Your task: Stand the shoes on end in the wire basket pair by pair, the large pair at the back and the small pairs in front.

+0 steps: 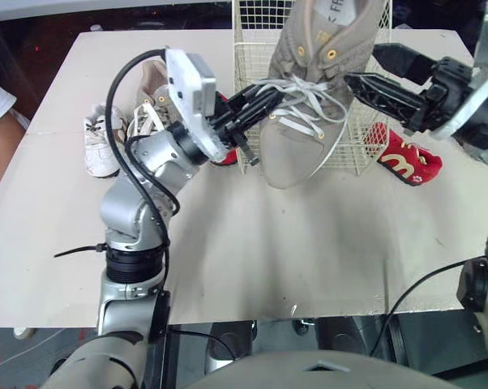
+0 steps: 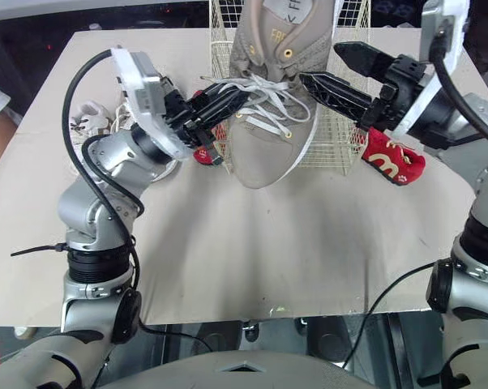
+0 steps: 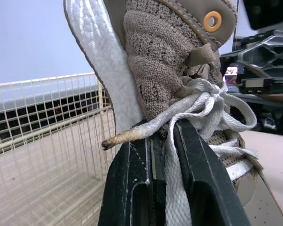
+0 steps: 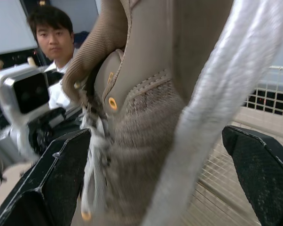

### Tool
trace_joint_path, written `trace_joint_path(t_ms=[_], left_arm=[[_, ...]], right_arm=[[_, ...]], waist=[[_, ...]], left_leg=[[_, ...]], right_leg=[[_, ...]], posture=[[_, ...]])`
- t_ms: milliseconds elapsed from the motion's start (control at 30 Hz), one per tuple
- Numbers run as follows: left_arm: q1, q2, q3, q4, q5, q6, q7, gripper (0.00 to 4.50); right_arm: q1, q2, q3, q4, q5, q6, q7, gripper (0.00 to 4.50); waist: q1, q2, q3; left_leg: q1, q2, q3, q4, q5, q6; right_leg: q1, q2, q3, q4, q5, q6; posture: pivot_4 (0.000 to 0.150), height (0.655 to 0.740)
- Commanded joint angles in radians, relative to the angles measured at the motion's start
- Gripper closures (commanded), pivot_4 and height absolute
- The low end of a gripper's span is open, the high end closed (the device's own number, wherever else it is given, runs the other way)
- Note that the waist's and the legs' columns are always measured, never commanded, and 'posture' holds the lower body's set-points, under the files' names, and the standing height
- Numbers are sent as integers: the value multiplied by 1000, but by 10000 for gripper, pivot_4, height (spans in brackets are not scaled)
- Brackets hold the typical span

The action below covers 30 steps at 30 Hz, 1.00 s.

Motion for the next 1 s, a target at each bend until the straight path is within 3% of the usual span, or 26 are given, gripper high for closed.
trace_joint_path(t_ms=[33,133,267,400,433,733,767,1000], left_arm=[[-26,-17,-15,-6,65,-107,9,45000],[-12,-26,-28,-5,81,-123,9,45000],[-10,-23,-19,2,76,-118,7,45000],[-3,-8,-8,-2,12,-76,-39,45000],[-1,-6,-5,-4,-6,-63,-49,45000],[-13,33,63,1,-100,-21,-91,2947],[-10,44,71,-1,-112,-20,-103,1094],[7,181,186,-51,-319,105,-188,1094]], right_arm=[[-42,35,2,-15,31,-16,-78,876],[-47,48,14,-8,29,-23,-101,9125],[-45,44,23,-3,28,-33,-105,28878],[-47,52,27,-3,39,-43,-118,44069],[-47,55,27,-3,42,-46,-122,44565],[-161,102,-61,95,131,-92,-227,45000],[-186,104,-73,119,133,-108,-239,45000],[-381,94,-108,336,-4,-316,-246,45000]], waist=[[0,0,0],[0,0,0],[0,0,0],[-1,0,0],[-1,0,0],[-3,0,0],[-3,0,0],[-4,0,0]], left_leg=[[0,0,0,0,0,0],[0,0,0,0,0,0],[0,0,0,0,0,0],[0,0,-1,0,0,1],[0,0,-1,0,0,1],[0,0,-1,0,0,0],[0,0,0,0,0,0],[-2,0,1,-1,0,0]], right_leg=[[0,0,0,0,0,0],[0,0,0,0,0,0],[0,0,0,0,0,0],[0,1,0,0,0,0],[0,1,0,0,0,0],[0,1,0,0,0,0],[0,1,0,0,0,0],[-3,2,1,-1,0,0]], posture=[[1500,6860],[1500,6860],[1500,6860],[1500,6860],[1500,6860],[1500,6860],[1500,6860],[1500,6860]])
